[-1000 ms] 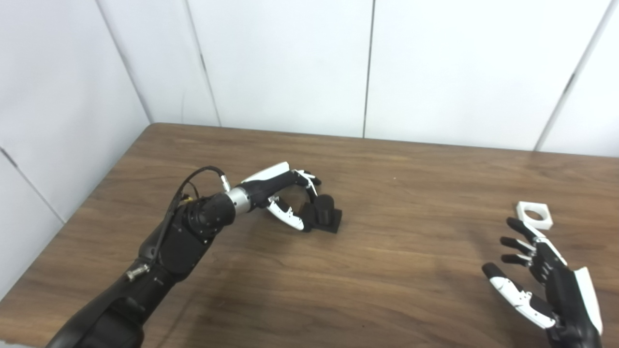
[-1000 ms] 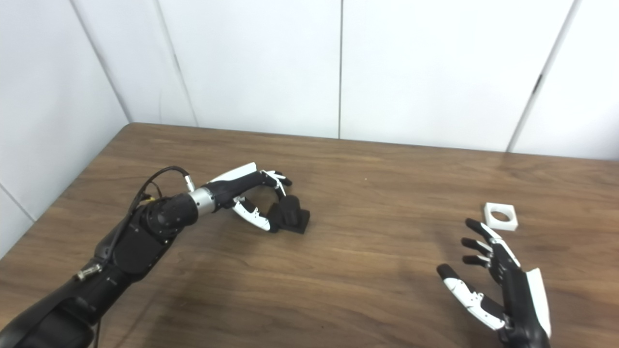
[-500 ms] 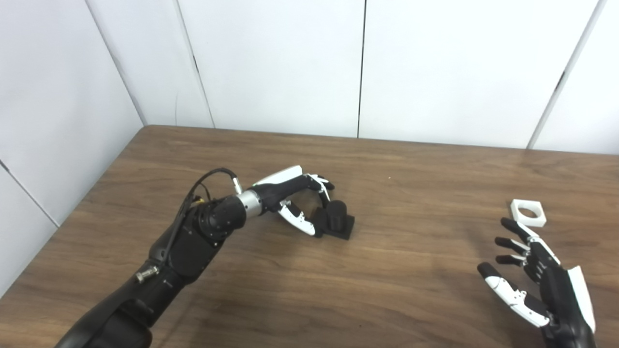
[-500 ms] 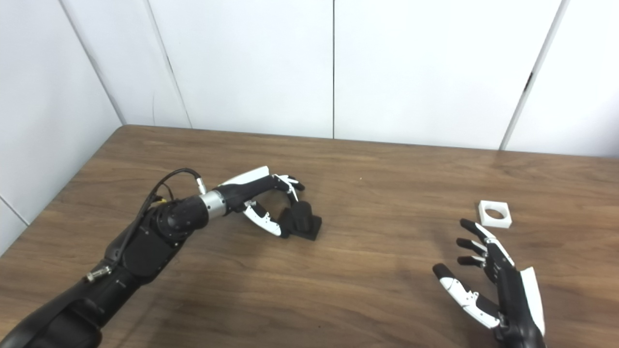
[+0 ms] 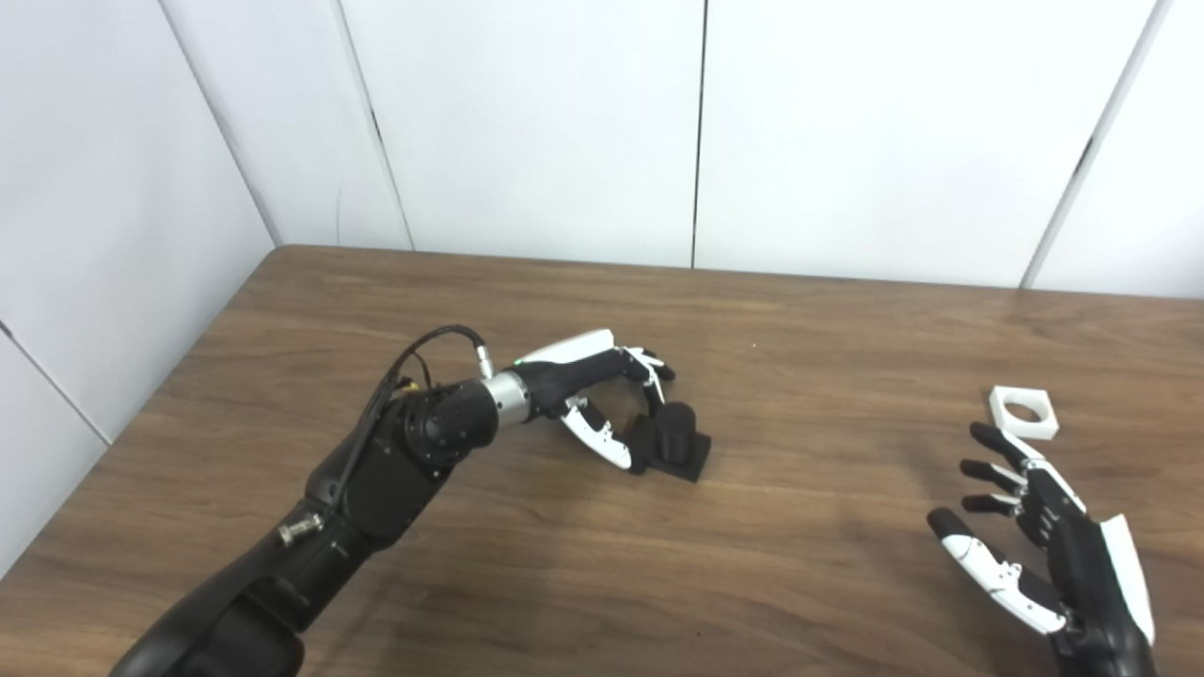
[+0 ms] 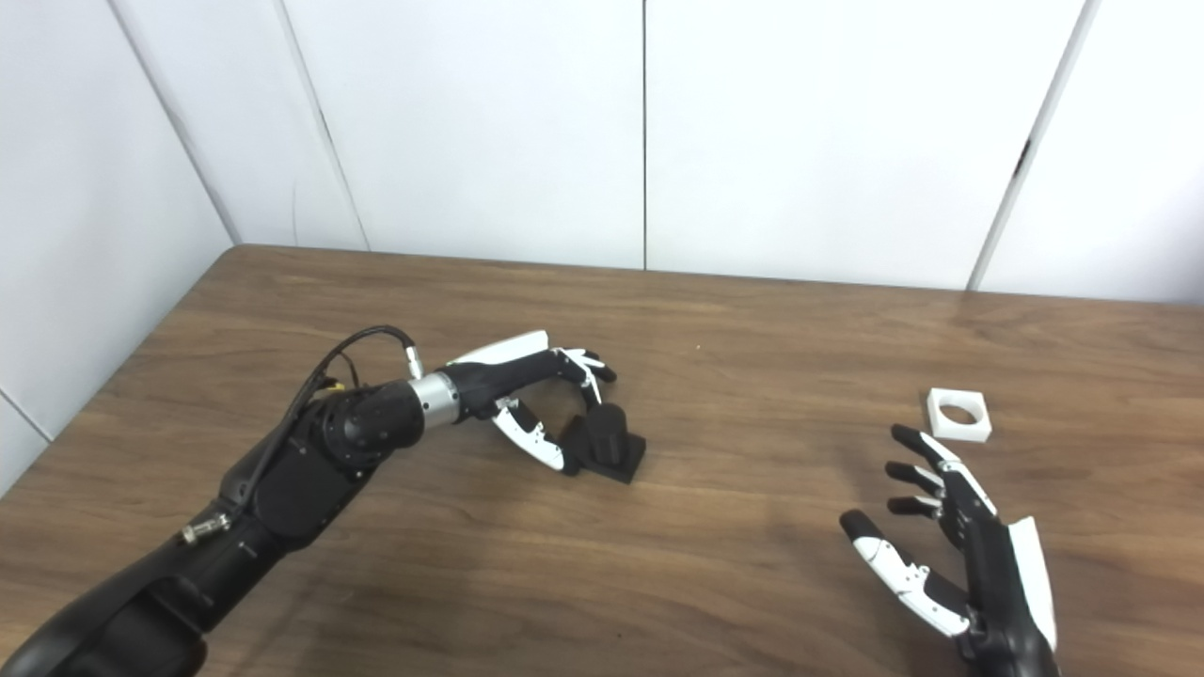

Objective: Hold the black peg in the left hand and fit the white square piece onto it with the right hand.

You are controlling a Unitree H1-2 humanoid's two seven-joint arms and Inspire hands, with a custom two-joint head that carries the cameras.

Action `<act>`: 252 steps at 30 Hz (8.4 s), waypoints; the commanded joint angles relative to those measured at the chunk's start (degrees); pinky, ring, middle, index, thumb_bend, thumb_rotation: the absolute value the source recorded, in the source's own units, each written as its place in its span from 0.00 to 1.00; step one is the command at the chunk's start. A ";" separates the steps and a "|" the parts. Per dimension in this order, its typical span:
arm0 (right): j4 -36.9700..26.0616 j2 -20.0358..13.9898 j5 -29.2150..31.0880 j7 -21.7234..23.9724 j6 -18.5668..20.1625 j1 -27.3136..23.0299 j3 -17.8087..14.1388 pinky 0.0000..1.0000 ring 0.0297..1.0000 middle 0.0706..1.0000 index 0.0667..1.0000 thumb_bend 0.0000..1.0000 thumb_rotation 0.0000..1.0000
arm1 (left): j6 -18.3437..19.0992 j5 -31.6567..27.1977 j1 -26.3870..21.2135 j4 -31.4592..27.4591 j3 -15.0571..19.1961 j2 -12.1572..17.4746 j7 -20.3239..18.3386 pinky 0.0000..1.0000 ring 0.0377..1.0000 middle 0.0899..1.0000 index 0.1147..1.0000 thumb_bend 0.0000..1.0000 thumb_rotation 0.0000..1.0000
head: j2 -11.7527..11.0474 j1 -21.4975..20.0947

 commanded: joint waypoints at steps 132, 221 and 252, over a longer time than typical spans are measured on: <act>33.23 -30.24 -20.44 31.73 11.17 -42.59 18.05 1.00 1.00 1.00 0.81 0.88 0.40 | -3.57 -1.75 6.08 -3.05 -4.39 3.59 -11.57 0.99 0.99 0.91 0.42 0.52 0.06 | -1.55 -27.75; 8.62 -28.03 -19.52 23.82 1.30 -38.84 13.78 0.90 0.89 0.81 0.44 0.52 0.14 | -0.29 -1.20 6.03 -5.80 -5.00 3.52 -12.01 0.98 0.99 0.91 0.42 0.52 0.06 | 1.93 -20.59; -2.88 -17.82 -12.68 32.62 -1.22 -38.79 16.86 0.91 0.88 0.79 0.44 0.52 0.14 | 3.13 0.78 5.29 -4.72 -5.63 -1.15 -10.82 1.00 1.00 0.91 0.42 0.52 0.08 | 4.58 -2.42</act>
